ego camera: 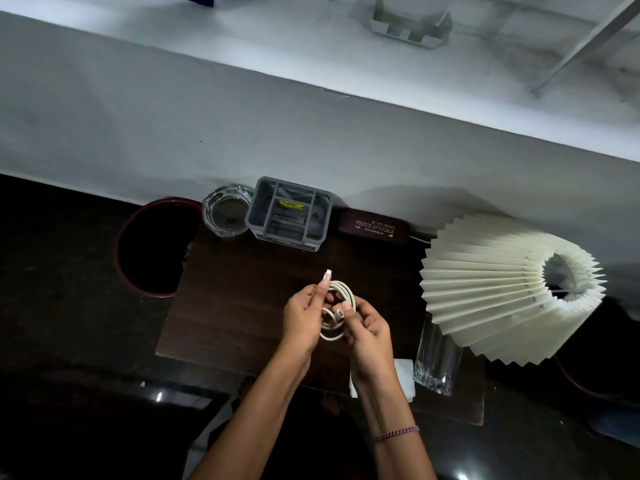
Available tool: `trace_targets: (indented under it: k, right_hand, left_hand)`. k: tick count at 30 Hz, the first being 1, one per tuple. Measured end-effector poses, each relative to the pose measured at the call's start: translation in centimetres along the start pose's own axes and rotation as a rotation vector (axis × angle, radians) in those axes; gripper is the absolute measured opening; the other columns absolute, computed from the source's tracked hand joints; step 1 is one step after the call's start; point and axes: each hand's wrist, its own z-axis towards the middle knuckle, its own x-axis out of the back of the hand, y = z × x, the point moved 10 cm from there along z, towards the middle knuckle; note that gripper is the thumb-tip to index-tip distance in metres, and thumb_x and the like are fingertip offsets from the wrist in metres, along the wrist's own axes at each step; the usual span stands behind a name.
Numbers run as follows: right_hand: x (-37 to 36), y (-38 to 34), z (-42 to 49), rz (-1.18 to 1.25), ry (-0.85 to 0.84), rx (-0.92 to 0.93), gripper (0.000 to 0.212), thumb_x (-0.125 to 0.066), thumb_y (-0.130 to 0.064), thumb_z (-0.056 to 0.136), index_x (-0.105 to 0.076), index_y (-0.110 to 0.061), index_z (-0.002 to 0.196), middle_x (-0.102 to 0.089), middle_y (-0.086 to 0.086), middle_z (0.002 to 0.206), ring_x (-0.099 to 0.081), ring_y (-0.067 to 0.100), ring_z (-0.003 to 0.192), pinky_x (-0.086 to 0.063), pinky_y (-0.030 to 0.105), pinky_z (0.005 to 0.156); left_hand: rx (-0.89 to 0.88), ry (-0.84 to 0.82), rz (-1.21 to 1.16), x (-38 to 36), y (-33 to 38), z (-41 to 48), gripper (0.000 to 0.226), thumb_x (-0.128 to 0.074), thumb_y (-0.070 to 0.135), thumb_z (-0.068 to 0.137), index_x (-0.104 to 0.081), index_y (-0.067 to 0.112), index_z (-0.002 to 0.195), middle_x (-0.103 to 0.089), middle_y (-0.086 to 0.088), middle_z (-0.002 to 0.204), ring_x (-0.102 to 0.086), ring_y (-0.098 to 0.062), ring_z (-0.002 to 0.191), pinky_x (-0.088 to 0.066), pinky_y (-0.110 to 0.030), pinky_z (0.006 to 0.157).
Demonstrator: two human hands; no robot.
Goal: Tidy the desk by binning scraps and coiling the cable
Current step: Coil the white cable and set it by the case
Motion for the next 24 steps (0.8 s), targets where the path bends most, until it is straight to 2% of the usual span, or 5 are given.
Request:
trace_targets:
  k: [2, 5, 10, 16, 24]
  right_hand:
    - [0.3, -0.3, -0.1, 0.037, 0.032, 0.037, 0.026, -0.054, -0.002, 0.089, -0.054, -0.014, 0.112, -0.074, 0.002, 0.076, -0.069, 0.009, 0.071, -0.055, 0.017, 0.064]
    - [0.2, -2.6, -0.6, -0.293, 0.073, 0.241, 0.027, -0.055, -0.004, 0.089, -0.058, -0.030, 0.097, -0.072, -0.004, 0.084, -0.068, 0.005, 0.080, -0.051, 0.014, 0.068]
    - [-0.7, -4.2, -1.7, -0.470, 0.047, 0.425, 0.022, -0.056, -0.013, 0.090, -0.070, -0.030, 0.095, -0.069, -0.008, 0.097, -0.063, -0.002, 0.095, -0.047, 0.007, 0.078]
    - [-0.7, -5.0, -1.3, -0.649, 0.024, 0.520, 0.015, -0.071, -0.013, 0.078, -0.071, -0.023, 0.089, -0.057, -0.009, 0.107, -0.058, -0.002, 0.102, -0.051, 0.012, 0.082]
    - [1.7, -6.9, -2.1, -0.436, 0.194, 0.598, 0.013, -0.076, -0.010, 0.071, -0.069, -0.022, 0.071, -0.069, -0.002, 0.080, -0.066, 0.009, 0.080, -0.051, 0.016, 0.073]
  left_hand:
    - [0.059, -0.026, -0.099, -0.3, -0.4, 0.0, 0.032, -0.050, 0.027, 0.093, -0.057, 0.014, 0.064, -0.058, 0.008, 0.050, -0.056, -0.005, 0.049, -0.043, -0.017, 0.049]
    - [0.100, -0.015, -0.208, -0.4, -0.6, 0.0, 0.033, -0.048, 0.023, 0.094, -0.053, 0.013, 0.063, -0.056, 0.012, 0.039, -0.056, 0.002, 0.041, -0.041, -0.009, 0.042]
    - [0.090, 0.079, -0.186, 0.5, -0.6, 0.3, 0.039, -0.048, 0.026, 0.093, -0.052, 0.019, 0.056, -0.048, 0.011, 0.037, -0.040, -0.005, 0.045, -0.035, -0.018, 0.047]
    - [0.107, 0.128, -0.149, 1.0, -0.9, 0.4, 0.038, -0.048, 0.033, 0.093, -0.053, 0.022, 0.056, -0.051, 0.014, 0.038, -0.043, -0.005, 0.047, -0.036, -0.021, 0.049]
    - [0.032, 0.151, 0.225, 0.9, 0.7, -0.6, 0.042, -0.038, 0.047, 0.093, -0.056, 0.026, 0.063, -0.051, 0.006, 0.050, -0.049, -0.009, 0.050, -0.038, -0.026, 0.054]
